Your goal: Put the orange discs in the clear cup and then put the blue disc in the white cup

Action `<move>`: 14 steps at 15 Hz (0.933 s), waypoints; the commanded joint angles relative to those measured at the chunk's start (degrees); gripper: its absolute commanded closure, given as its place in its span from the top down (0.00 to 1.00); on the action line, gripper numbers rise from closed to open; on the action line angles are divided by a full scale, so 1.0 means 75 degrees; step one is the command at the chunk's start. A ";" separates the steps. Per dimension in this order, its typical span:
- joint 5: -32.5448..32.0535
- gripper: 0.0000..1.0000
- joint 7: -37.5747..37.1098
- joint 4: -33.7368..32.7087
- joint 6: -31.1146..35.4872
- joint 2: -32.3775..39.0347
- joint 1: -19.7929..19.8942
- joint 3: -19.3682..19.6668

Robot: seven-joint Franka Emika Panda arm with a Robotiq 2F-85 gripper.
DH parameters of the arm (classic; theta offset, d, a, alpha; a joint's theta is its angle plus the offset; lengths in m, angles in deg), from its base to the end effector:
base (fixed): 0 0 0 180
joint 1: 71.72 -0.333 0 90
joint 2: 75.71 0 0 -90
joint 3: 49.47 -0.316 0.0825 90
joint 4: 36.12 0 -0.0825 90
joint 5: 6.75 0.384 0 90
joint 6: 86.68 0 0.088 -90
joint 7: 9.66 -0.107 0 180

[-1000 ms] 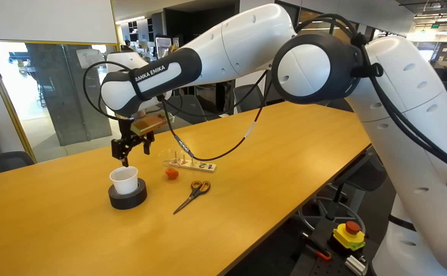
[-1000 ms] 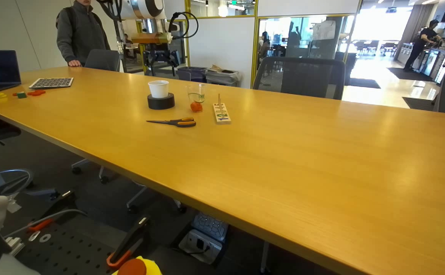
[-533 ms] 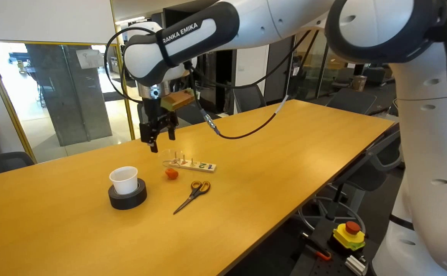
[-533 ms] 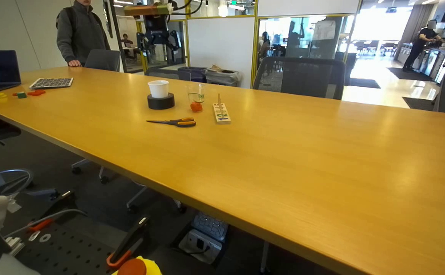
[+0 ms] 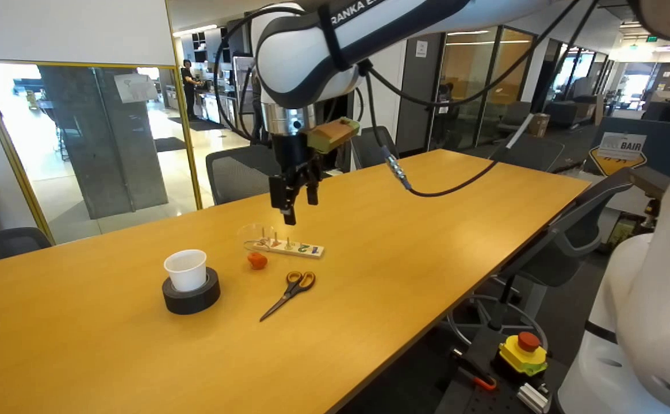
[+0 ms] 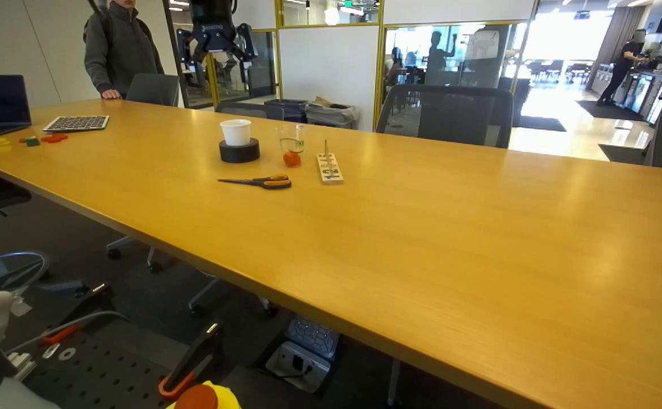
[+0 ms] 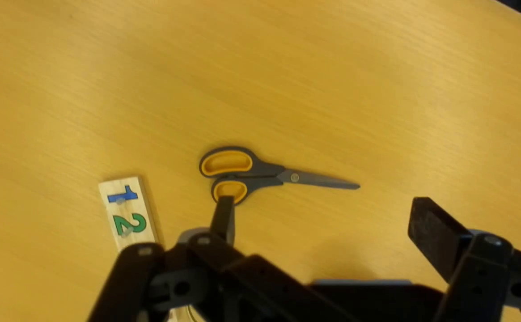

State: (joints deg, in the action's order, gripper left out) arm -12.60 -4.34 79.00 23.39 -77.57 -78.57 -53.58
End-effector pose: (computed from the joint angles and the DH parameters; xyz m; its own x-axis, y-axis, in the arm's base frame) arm 0.5311 0.0958 0.4642 0.9475 0.3127 -0.0661 0.3178 -0.9439 0.0902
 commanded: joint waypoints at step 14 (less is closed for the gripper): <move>0.0585 1.00 -0.0977 0.4978 -0.0819 -0.6515 0.1377 0.0931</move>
State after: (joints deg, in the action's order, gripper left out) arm -9.43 -8.38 114.37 20.49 -119.27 -70.36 -46.56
